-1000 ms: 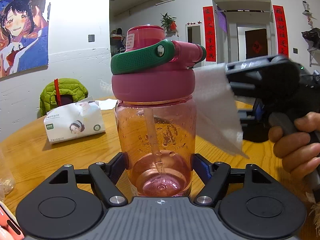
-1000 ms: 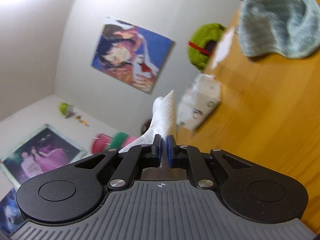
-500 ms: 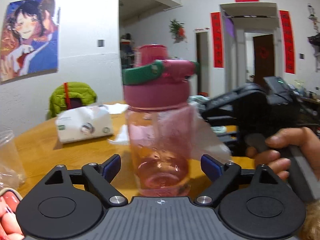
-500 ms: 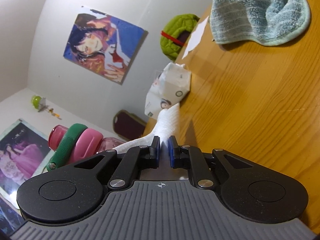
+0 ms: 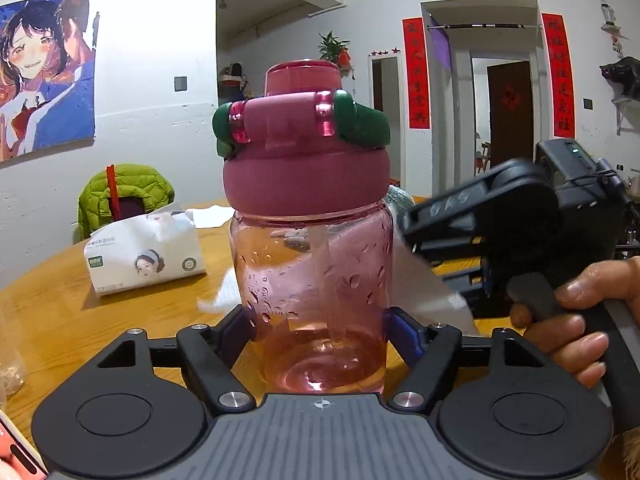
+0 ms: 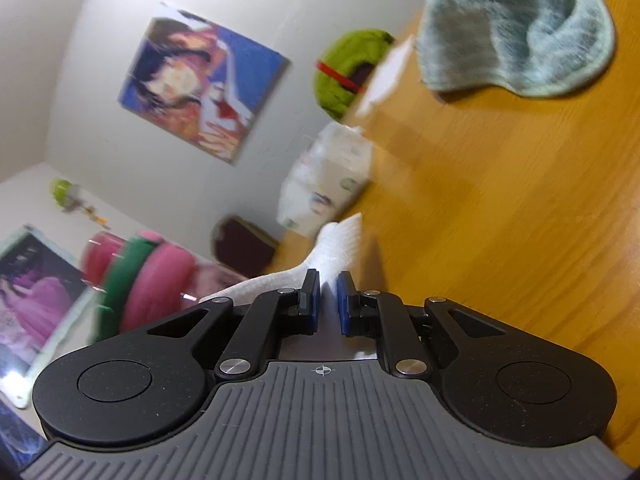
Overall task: Clean container
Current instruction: 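Hold the pink bottle with the left tool while the right tool rubs the towel along its side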
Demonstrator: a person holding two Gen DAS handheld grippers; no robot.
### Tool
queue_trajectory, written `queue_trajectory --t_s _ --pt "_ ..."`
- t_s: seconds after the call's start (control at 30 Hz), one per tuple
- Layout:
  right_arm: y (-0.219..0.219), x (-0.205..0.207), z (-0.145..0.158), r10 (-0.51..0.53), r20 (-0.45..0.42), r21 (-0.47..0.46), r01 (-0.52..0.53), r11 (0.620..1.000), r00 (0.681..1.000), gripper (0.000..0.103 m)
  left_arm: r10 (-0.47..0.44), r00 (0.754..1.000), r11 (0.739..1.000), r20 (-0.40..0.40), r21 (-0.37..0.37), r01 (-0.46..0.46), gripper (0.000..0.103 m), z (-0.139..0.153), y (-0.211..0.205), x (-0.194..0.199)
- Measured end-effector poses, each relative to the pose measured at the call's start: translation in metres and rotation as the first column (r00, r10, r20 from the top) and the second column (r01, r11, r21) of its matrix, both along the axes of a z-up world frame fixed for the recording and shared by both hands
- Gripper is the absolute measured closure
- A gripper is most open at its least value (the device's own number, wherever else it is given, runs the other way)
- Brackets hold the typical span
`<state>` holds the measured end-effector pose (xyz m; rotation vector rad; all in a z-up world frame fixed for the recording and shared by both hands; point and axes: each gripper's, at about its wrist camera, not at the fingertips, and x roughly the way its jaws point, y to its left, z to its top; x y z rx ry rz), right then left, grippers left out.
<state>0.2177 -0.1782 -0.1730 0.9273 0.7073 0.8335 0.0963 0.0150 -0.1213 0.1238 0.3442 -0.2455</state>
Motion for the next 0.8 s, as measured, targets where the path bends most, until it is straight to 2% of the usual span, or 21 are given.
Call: queue_trajectory --t_s 0.1,0.13,0.2,0.3,0.37,0.4,0.43,0.5,0.6,0.63,0.7,0.8 --pt "-0.014 -0.01 0.011 -0.007 0.116 0.188 -0.015 0.982 0.993 0.087 0.001 1.0 1.0 0.001 0.0 -0.001 0.032 0.0 0.0 -0.001" --pt "-0.014 -0.011 0.012 -0.007 0.123 0.194 -0.017 0.981 0.992 0.088 0.0 1.0 1.0 0.001 0.0 0.0 0.032 0.0 0.0 -0.001" --pt "-0.012 -0.01 0.009 -0.011 0.093 0.155 -0.004 0.988 0.996 0.088 0.001 1.0 1.0 0.002 0.002 -0.001 0.032 -0.001 0.0 -0.001" --pt "-0.001 0.0 -0.004 0.005 -0.034 -0.014 -0.005 1.0 0.999 0.088 0.002 1.0 1.0 0.002 0.002 -0.002 0.032 -0.001 0.0 -0.001" --pt "0.005 0.001 -0.005 0.0 -0.061 -0.105 -0.006 0.994 0.998 0.089 0.001 1.0 1.0 0.002 0.0 -0.001 0.032 0.0 0.0 -0.002" --pt "0.005 0.0 -0.004 -0.001 -0.053 -0.108 -0.005 0.994 0.999 0.089 0.001 1.0 1.0 0.002 0.001 -0.001 0.032 0.0 0.0 -0.002" --pt "0.002 -0.002 -0.002 -0.001 -0.028 -0.063 -0.001 0.998 1.0 0.09 0.001 1.0 1.0 0.002 0.001 -0.001 0.032 0.0 0.0 -0.002" --pt "-0.009 -0.007 0.003 0.001 0.037 0.093 -0.004 0.996 0.999 0.089 0.001 1.0 1.0 0.005 0.003 -0.001 0.032 -0.002 -0.004 -0.004" --pt "-0.011 -0.006 0.001 0.007 0.025 0.131 -0.011 0.991 1.0 0.089 0.001 1.0 1.0 0.005 0.002 -0.001 0.032 -0.002 -0.006 -0.005" --pt "-0.008 -0.005 -0.002 0.009 -0.001 0.094 -0.009 0.996 1.0 0.089 0.001 1.0 1.0 0.004 0.002 -0.001 0.032 -0.002 -0.005 -0.004" --pt "0.002 -0.001 -0.004 0.003 -0.053 -0.052 -0.006 0.999 0.999 0.089 0.001 1.0 1.0 0.003 0.002 -0.001 0.032 -0.001 -0.004 -0.003" --pt "0.01 -0.003 0.001 -0.004 -0.034 -0.164 -0.001 0.986 0.999 0.089 0.001 1.0 1.0 0.003 0.002 -0.001 0.032 -0.001 -0.006 -0.004"
